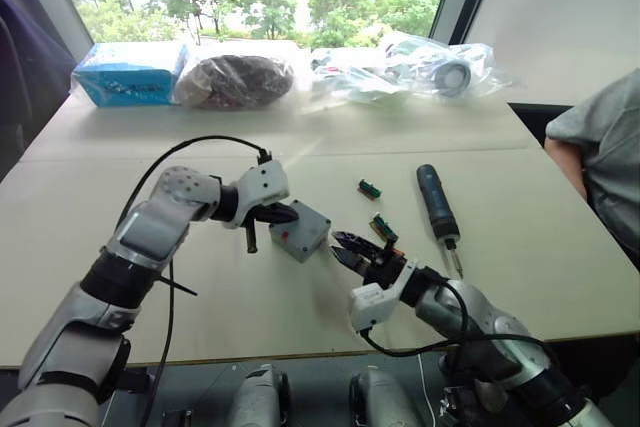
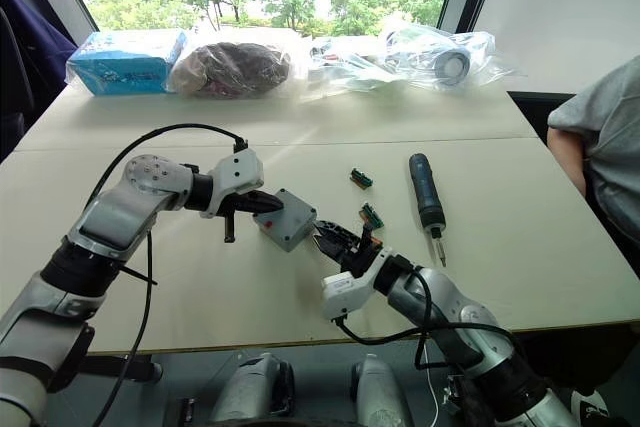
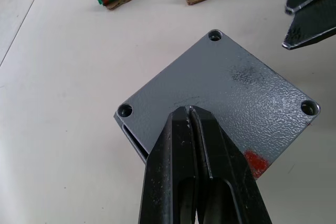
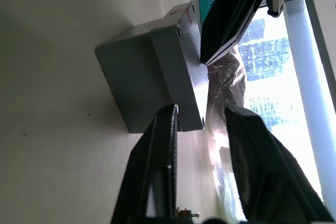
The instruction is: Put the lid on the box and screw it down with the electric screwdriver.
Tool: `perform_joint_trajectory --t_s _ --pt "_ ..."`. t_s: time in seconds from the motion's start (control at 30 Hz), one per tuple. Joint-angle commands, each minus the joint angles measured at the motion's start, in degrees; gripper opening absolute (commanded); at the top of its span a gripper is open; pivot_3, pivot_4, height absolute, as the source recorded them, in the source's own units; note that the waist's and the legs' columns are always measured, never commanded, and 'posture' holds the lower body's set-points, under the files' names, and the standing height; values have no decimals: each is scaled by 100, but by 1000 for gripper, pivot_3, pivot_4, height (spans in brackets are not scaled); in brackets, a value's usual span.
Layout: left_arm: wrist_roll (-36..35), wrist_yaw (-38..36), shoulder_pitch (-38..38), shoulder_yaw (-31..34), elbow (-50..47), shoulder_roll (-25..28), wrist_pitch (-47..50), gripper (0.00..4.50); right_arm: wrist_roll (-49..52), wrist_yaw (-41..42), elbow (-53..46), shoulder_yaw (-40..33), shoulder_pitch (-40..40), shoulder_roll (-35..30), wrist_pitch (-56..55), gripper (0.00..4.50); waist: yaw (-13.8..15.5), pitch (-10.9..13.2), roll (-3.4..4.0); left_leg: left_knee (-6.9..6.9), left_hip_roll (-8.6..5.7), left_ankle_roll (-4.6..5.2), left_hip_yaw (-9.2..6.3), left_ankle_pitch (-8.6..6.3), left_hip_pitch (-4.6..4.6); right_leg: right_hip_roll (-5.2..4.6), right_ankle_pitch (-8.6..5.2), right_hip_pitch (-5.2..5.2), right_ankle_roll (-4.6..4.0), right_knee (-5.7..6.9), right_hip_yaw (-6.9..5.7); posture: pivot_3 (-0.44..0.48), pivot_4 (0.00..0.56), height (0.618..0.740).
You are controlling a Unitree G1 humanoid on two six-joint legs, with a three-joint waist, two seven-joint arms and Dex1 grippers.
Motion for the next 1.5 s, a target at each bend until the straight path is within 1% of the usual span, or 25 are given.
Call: perform_joint_trajectory --t_s 0.03,0.13,0.23,0.3,0.4,0.5,0.57,0.63,0.73,0.93,1.23,1.5 --pt "341 -65 193 -351 339 84 98 0 548 192 -355 -222 54 90 61 43 0 0 0 0 0 0 1 0 0 -1 0 0 0 0 0 0 150 740" --pt "325 -105 165 -316 337 81 49 0 1491 613 -502 -383 152 311 476 43 1 0 0 -2 0 1 -1 -1 0 -2 0 0 0 -2 0 0 150 740" --pt "252 -121 127 -215 321 47 19 0 2141 1029 -607 -487 167 450 878 43 1 0 0 -3 1 1 -1 -1 0 -2 0 0 -1 -2 0 0 150 740" --pt "30 -153 74 19 229 -3 9 0 2882 1497 -730 -523 204 584 1431 43 1 1 0 -3 1 2 -1 -2 0 -4 0 -1 -1 -2 0 0 150 740" --pt "-235 -124 -61 340 263 -91 163 0 3400 1913 -885 -512 197 700 2126 43 5 4 0 -10 0 2 -2 -2 -2 -11 -1 -5 -3 -3 -1 0 150 740" --pt "-653 -152 -269 779 293 -135 471 0 3843 2183 -1014 -511 149 866 2879 43 1 7 1 -10 0 3 -1 -2 -34 -11 0 -35 -4 0 -3 0 150 740" --pt "-978 -242 -391 1059 254 -103 736 0 3989 2257 -1051 -513 94 929 3079 43 7 14 -3 -10 -2 3 1 -1 -53 -10 1 -57 -4 4 -3 0 150 740" --pt "-1100 -294 -477 1207 284 -11 866 0 4067 2308 -1069 -483 51 973 3274 43 7 19 -2 -8 -1 4 -2 -1 -77 -5 1 -79 -4 6 -3 0 150 740" --pt "-1007 -254 -510 1219 419 108 796 0 4135 2362 -1057 -446 27 983 3393 43 2 20 -1 -4 -2 4 0 -1 -92 -1 1 -92 -2 5 -3 0 150 740" --pt "-660 -327 -289 1041 710 441 456 0 4170 2346 -980 -399 -61 1047 3405 43 -3 26 -1 -4 -1 4 0 -1 -92 3 1 -93 -1 5 -3 0 150 740" --pt "-689 -452 138 750 352 319 453 0 4170 2338 -791 -303 -264 1170 3380 43 5 29 -3 -3 -1 3 0 -1 -96 1 2 -96 -2 4 -3 0 150 740" --pt "-703 -420 76 746 434 197 434 0 4137 2260 -631 -250 -378 1306 3378 43 1 30 -2 -3 -1 3 0 0 -97 2 2 -98 -2 5 -3 0 150 740"
